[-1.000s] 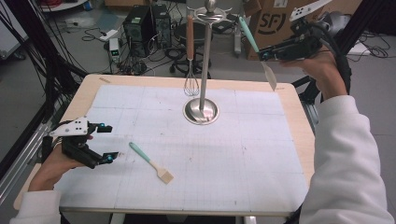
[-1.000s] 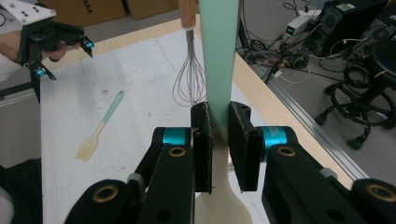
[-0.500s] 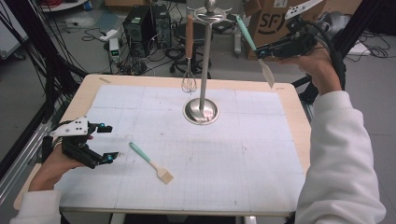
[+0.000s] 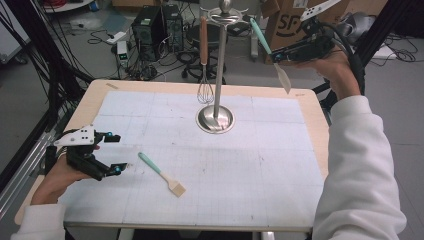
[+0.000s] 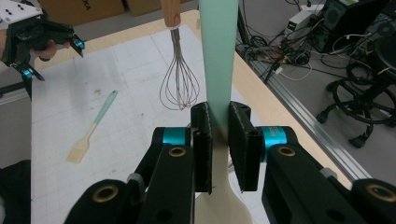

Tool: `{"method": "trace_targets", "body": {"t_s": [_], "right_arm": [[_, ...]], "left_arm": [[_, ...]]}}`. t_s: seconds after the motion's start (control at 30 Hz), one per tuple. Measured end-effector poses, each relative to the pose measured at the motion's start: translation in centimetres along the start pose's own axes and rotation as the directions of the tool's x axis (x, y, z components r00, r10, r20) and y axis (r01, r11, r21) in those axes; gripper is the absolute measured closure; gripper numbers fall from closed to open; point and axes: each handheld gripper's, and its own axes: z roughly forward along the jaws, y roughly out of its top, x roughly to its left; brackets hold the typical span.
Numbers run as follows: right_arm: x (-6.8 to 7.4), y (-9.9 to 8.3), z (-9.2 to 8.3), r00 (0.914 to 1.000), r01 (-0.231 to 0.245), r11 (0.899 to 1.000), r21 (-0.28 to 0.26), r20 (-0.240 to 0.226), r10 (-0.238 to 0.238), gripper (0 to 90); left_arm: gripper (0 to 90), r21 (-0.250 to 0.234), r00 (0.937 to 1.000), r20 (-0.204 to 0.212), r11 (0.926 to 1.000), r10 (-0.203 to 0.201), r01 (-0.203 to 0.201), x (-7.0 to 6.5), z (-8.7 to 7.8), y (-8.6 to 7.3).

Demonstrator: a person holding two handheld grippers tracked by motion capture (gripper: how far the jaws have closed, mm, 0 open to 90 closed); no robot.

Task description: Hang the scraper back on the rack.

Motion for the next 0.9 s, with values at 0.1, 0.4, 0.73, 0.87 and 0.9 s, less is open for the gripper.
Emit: {"method": "trace_targets", "body": {"t_s": [0.1, 0.4, 0.73, 0.87, 0.9], "right_arm": [[-0.2, 0.0, 0.2, 1.0, 0.001, 1.0, 0.002, -0.004, -0.001, 79.8], [-0.4, 0.0, 0.8, 0.9999, -0.005, 1.0, 0.011, -0.012, 0.005, 79.8], [-0.5, 0.3, 2.1, 0.9996, -0.006, 1.0, 0.024, -0.027, 0.007, 79.8], [-0.5, 0.6, 3.0, 0.9994, -0.013, 0.999, 0.035, -0.031, 0.014, 79.9], [-0.5, 0.7, 3.3, 0.9994, -0.013, 0.999, 0.037, -0.031, 0.014, 80.0]], "left_arm": [[1.7, 0.002, 1.0, 0.0, 1.0, -0.002, 0.002, 0.0, 0.0, 0.0], [1.7, 0.005, 1.0, 0.003, 1.0, 0.001, -0.001, 0.0, 0.1, -0.1], [1.6, 0.0, 1.0, 0.005, 1.0, -0.002, 0.002, 0.0, 0.1, -0.1], [1.7, -0.001, 1.0, 0.005, 1.0, -0.003, 0.003, 0.0, 0.1, -0.1], [1.7, 0.0, 1.0, 0.005, 1.0, -0.001, 0.001, 0.0, 0.0, -0.1]]}}
